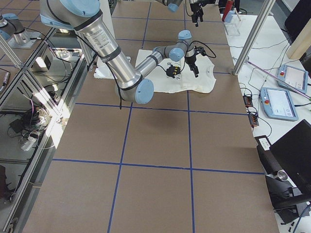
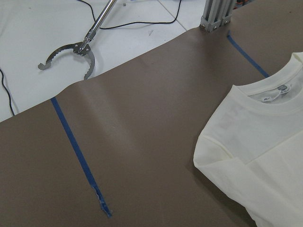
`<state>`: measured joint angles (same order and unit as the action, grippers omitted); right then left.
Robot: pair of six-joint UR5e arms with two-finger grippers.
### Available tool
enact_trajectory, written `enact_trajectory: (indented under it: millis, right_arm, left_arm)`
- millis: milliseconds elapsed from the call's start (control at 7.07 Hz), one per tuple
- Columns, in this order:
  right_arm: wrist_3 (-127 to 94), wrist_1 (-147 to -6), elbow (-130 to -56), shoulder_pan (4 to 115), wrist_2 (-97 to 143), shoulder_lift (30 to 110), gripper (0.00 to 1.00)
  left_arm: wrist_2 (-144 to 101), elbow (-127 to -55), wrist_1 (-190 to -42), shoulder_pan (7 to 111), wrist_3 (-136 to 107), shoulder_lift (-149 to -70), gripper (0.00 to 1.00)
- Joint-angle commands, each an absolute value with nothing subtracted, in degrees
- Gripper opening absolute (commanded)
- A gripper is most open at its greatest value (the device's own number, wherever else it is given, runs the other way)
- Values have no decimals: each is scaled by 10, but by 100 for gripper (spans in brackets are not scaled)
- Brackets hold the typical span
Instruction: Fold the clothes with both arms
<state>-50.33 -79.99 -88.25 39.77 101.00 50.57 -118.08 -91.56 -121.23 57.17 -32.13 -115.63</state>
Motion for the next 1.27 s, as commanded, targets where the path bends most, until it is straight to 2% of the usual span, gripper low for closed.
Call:
enact_trajectory:
  millis: [0, 141, 424, 566, 707, 849, 1131]
  right_arm:
    - [-662, -799, -1045, 341, 1023, 616, 100]
    - [-762, -800, -1118, 295, 985, 661, 100]
    - [-898, -800, -1220, 172, 860, 736, 98]
    - [-958, -800, -1262, 119, 823, 779, 93]
    - [-992, -801, -1286, 73, 780, 814, 87]
    - [-1000, -801, -1288, 54, 762, 843, 87]
    - [-1003, -801, -1289, 51, 759, 849, 91]
  left_arm:
    - [-1172, -1018, -1214, 521, -421, -1073, 100]
    - [-1135, -1084, -1217, 486, -485, -1023, 100]
    - [-1089, -1167, -1218, 412, -606, -959, 98]
    - [-1037, -1198, -1218, 350, -685, -932, 92]
    - [-990, -1221, -1218, 285, -769, -906, 79]
    - [-927, -1222, -1217, 208, -859, -898, 66]
    - [-842, -1213, -1211, 105, -945, -875, 64]
